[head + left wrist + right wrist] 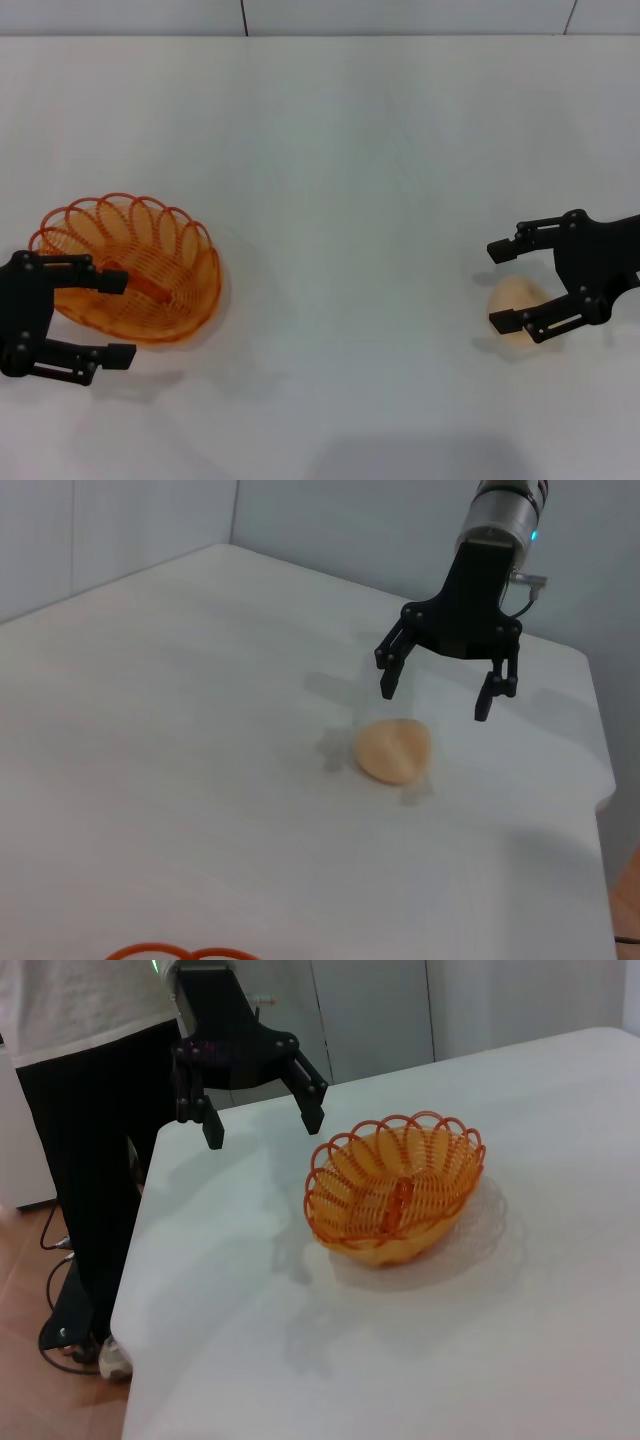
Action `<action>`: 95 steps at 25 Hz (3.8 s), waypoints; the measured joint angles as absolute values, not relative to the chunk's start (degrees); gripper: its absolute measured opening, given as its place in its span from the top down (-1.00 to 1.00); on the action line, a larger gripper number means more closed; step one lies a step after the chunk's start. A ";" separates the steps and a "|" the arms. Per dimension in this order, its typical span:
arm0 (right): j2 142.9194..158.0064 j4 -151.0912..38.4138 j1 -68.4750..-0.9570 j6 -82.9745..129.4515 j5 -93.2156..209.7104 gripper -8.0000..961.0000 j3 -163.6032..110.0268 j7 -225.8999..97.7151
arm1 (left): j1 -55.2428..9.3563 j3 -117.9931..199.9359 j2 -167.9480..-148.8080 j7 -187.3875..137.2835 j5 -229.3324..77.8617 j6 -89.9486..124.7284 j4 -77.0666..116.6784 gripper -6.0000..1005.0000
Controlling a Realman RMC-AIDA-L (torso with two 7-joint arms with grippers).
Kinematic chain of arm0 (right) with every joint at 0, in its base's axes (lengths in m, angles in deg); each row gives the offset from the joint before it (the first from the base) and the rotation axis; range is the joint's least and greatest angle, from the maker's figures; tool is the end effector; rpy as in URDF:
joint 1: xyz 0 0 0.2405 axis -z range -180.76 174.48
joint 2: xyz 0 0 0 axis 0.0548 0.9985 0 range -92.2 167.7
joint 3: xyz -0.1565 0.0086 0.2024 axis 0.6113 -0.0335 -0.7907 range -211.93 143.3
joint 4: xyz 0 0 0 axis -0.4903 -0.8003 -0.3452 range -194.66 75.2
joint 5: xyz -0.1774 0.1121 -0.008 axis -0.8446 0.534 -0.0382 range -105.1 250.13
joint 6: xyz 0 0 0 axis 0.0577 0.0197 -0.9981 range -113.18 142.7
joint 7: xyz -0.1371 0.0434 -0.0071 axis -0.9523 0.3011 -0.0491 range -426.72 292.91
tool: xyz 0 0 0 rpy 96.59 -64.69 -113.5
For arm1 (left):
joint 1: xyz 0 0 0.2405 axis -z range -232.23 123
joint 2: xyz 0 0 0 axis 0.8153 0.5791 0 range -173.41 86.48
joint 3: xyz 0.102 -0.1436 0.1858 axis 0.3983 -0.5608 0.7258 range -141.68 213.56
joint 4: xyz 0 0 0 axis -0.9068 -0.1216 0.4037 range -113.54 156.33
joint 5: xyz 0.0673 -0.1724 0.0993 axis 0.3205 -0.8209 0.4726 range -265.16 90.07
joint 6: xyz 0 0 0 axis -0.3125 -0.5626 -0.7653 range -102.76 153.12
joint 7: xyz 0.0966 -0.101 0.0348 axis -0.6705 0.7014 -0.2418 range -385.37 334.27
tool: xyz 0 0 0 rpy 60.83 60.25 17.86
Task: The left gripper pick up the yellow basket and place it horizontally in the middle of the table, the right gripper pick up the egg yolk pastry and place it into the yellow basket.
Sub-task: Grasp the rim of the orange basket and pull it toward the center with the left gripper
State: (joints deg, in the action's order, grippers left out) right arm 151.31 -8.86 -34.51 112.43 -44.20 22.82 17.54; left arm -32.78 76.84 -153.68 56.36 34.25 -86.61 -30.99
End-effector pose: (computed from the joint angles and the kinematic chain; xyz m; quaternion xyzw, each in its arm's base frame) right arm 0.2339 0.3293 0.0255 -0.9903 0.0894 0.1040 0.0213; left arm -0.2990 0.2694 0.0873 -0.9749 -0.1735 -0.1338 0.0406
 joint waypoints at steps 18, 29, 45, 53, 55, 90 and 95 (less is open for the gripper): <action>151.41 -8.76 -34.56 112.48 -44.24 -0.79 22.81 17.53 | -32.82 76.70 -153.67 56.36 34.55 -86.06 -30.99 -0.75; 151.52 -8.67 -34.45 111.77 -43.77 -0.79 22.27 15.84 | -32.19 74.63 -155.89 77.55 33.44 -86.47 -43.76 -0.75; 152.40 -8.49 -34.95 108.90 -43.82 -0.79 22.61 13.00 | -20.70 76.14 -151.49 110.24 64.30 -85.09 -54.18 -0.75; 152.83 -8.58 -35.04 108.19 -43.69 -0.79 22.73 12.62 | -18.42 82.12 -153.39 108.47 71.41 -75.09 -47.81 -0.75; 152.92 -8.79 -34.99 108.17 -43.65 -0.79 22.73 12.61 | -17.73 82.41 -153.44 107.86 71.75 -72.25 -44.75 -0.75; 153.06 -9.25 -33.98 108.55 -41.40 -0.79 22.81 12.63 | -16.27 81.93 -158.09 103.95 69.60 -57.92 -31.70 -0.57; 153.06 -9.09 -33.98 108.81 -41.27 -0.79 22.81 12.63 | -17.01 81.97 -158.53 103.79 68.92 -57.89 -31.69 0.01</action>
State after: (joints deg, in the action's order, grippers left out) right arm 153.06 -9.09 -33.98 108.81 -41.27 22.81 12.63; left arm -17.01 81.97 -158.53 103.79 68.92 -57.89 -31.69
